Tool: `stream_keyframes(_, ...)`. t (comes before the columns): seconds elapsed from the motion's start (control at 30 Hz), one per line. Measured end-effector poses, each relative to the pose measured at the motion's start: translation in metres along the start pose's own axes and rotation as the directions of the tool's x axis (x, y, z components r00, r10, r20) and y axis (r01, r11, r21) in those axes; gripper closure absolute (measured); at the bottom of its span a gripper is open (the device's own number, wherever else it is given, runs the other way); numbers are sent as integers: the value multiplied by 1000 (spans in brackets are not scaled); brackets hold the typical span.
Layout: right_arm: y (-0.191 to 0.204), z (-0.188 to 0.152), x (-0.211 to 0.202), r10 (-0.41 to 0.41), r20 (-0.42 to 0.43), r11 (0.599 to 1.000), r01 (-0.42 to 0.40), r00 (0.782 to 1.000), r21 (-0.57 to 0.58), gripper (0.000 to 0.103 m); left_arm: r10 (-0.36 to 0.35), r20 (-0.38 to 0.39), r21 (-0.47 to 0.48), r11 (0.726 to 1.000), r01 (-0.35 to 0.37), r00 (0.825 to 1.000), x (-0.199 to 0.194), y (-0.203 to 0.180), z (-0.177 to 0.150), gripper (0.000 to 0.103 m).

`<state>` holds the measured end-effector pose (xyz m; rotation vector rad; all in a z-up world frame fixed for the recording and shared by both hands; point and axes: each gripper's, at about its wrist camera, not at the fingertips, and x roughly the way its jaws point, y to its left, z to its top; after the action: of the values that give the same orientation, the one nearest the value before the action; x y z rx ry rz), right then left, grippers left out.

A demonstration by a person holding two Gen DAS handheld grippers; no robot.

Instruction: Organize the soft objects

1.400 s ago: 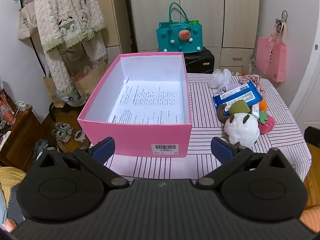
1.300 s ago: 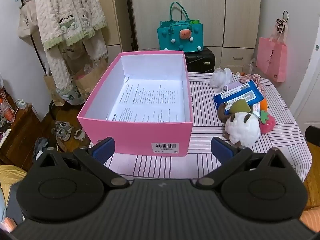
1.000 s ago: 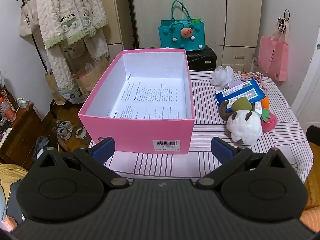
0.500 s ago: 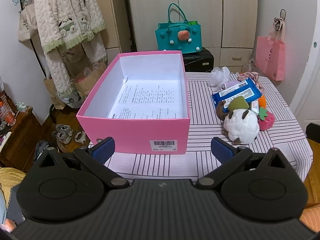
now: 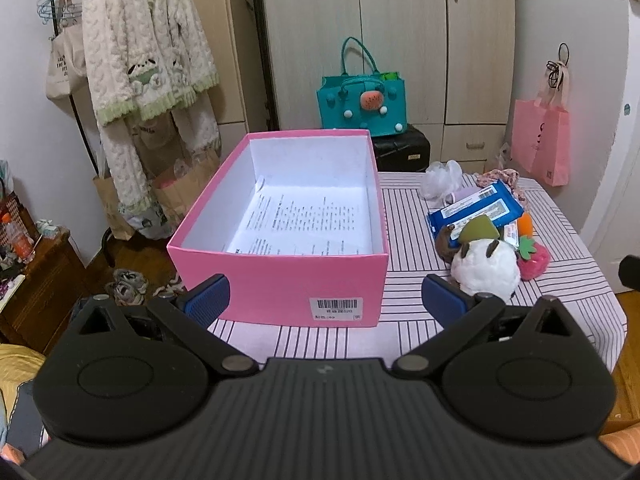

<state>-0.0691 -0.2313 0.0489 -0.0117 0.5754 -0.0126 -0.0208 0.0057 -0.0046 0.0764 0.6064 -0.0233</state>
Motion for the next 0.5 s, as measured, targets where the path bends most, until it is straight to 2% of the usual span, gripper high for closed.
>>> stream_keyframes(0.17, 2, -2, -5, 7, 21, 1000, -6, 1000, -10, 2, 7, 27, 1, 1000, -7, 1000, -5, -1, -6, 0)
stream_keyframes(0.5, 7, -9, -3, -7, 21, 999, 8, 1000, -34, 2, 11, 27, 7, 1000, -11, 1000, 1, -1, -15, 0)
